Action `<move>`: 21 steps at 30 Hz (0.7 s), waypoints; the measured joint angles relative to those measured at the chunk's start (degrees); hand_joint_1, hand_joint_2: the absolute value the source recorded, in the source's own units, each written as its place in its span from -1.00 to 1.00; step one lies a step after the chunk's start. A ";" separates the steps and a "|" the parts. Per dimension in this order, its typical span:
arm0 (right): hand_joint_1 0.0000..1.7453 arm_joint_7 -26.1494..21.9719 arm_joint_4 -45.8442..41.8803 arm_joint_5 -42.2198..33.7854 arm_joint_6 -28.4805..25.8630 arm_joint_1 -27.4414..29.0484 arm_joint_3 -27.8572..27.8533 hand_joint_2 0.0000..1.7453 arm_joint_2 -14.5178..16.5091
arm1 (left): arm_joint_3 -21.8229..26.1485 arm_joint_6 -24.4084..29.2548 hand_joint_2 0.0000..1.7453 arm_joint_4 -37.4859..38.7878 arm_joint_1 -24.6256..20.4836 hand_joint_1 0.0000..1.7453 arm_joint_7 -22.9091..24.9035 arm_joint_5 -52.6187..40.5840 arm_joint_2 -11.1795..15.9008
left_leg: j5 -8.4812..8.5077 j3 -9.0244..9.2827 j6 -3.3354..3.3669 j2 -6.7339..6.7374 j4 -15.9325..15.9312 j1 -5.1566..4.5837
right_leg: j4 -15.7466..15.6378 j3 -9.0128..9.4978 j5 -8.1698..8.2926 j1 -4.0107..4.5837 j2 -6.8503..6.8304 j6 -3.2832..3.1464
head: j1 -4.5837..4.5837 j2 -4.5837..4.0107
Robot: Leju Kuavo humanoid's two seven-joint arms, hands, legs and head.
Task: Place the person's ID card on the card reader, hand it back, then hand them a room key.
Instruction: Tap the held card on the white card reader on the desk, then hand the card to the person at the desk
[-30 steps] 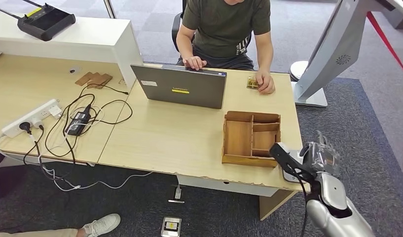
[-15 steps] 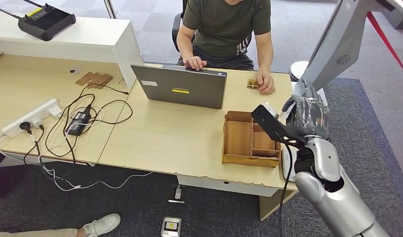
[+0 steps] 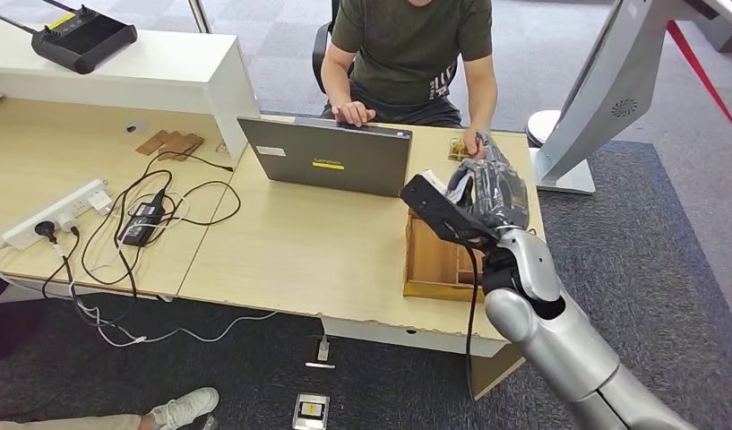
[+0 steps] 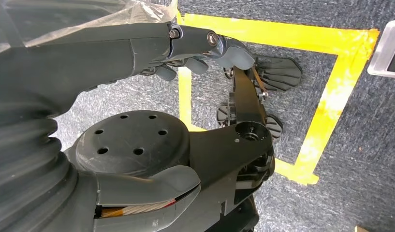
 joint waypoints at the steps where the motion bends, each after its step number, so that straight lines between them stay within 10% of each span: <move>1: 1.00 -0.19 0.71 -0.01 -0.11 -0.01 0.20 1.00 0.41 | -0.08 -0.02 1.00 0.00 -0.04 -1.00 0.00 0.04 0.00 | 0.00 0.00 0.00 0.00 0.00 0.00 | 0.00 0.00 0.00 0.00 0.00 0.00 | 0.00 0.00; 21: 1.00 -1.35 7.72 1.08 -0.47 -0.61 2.89 1.00 4.83 | -0.46 -0.26 1.00 0.19 0.69 -1.00 -1.37 1.29 0.00 | 0.00 0.00 0.00 0.00 0.00 0.01 | 0.00 -0.02 0.00 0.00 0.00 0.00 | -0.01 0.00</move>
